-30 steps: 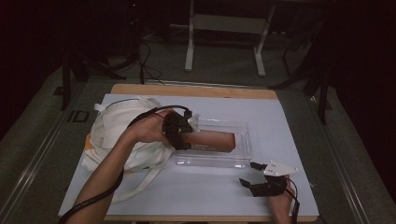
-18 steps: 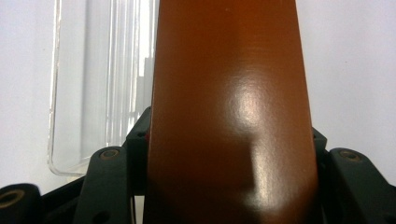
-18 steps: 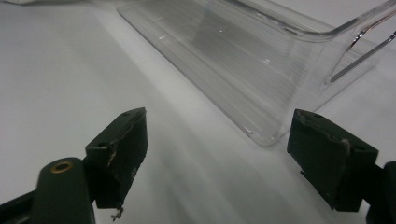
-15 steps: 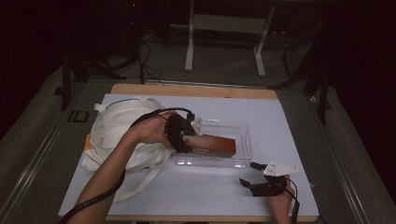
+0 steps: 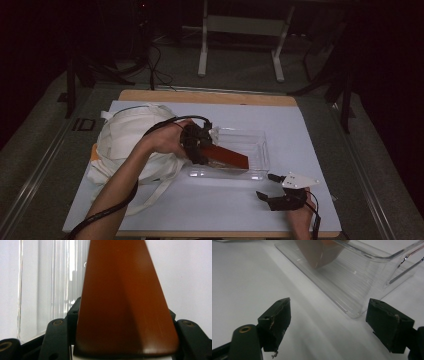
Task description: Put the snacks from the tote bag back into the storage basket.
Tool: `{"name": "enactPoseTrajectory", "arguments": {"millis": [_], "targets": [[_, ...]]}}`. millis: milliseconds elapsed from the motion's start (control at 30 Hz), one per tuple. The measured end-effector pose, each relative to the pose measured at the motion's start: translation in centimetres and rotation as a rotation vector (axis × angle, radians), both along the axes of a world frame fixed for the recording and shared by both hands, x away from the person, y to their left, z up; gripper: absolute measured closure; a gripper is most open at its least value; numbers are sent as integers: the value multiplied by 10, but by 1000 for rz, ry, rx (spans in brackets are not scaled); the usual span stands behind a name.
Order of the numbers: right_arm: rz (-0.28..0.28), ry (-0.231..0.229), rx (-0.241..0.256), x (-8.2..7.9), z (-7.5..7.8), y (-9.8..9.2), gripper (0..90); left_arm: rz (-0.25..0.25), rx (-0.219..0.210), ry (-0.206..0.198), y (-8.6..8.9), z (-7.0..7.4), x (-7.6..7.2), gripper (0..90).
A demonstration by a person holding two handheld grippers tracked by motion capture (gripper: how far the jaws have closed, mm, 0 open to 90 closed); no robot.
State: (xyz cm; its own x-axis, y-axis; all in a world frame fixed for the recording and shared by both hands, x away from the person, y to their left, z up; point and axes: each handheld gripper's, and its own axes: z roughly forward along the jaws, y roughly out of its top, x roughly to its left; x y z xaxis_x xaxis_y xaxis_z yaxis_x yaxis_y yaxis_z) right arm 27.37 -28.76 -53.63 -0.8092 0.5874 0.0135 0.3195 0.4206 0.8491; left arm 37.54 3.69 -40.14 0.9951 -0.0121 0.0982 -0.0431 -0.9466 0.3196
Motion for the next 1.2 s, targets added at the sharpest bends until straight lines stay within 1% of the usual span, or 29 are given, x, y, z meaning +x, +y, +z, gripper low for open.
{"name": "enactPoseTrajectory", "arguments": {"millis": [100,233,300,367,600,667,800,967,1067,1100,1200], "targets": [[1,0,0,0,0,0,201,5,-19,8,-1,0,1,417],[2,0,-3,0,0,0,201,17,-22,27,-2,-2,2,413],[1,0,-2,0,0,0,201,15,-15,29,-2,-3,3,412],[2,0,-4,0,0,0,201,19,-16,38,-2,-6,4,411],[3,3,-6,1,0,0,201,31,17,70,-6,-14,8,404],[3,4,-6,1,0,0,201,40,18,76,-7,-15,8,402],[4,6,-6,1,0,0,201,42,20,77,-8,-15,8,398],[4,7,-5,1,0,0,201,57,29,92,-10,-17,9,382],[4,7,-6,1,0,0,201,69,36,109,-10,-19,9,360],[4,7,-6,1,0,0,201,75,48,121,-11,-20,10,349],[5,6,-8,1,0,0,201,77,60,132,-13,-23,10,306]]}}
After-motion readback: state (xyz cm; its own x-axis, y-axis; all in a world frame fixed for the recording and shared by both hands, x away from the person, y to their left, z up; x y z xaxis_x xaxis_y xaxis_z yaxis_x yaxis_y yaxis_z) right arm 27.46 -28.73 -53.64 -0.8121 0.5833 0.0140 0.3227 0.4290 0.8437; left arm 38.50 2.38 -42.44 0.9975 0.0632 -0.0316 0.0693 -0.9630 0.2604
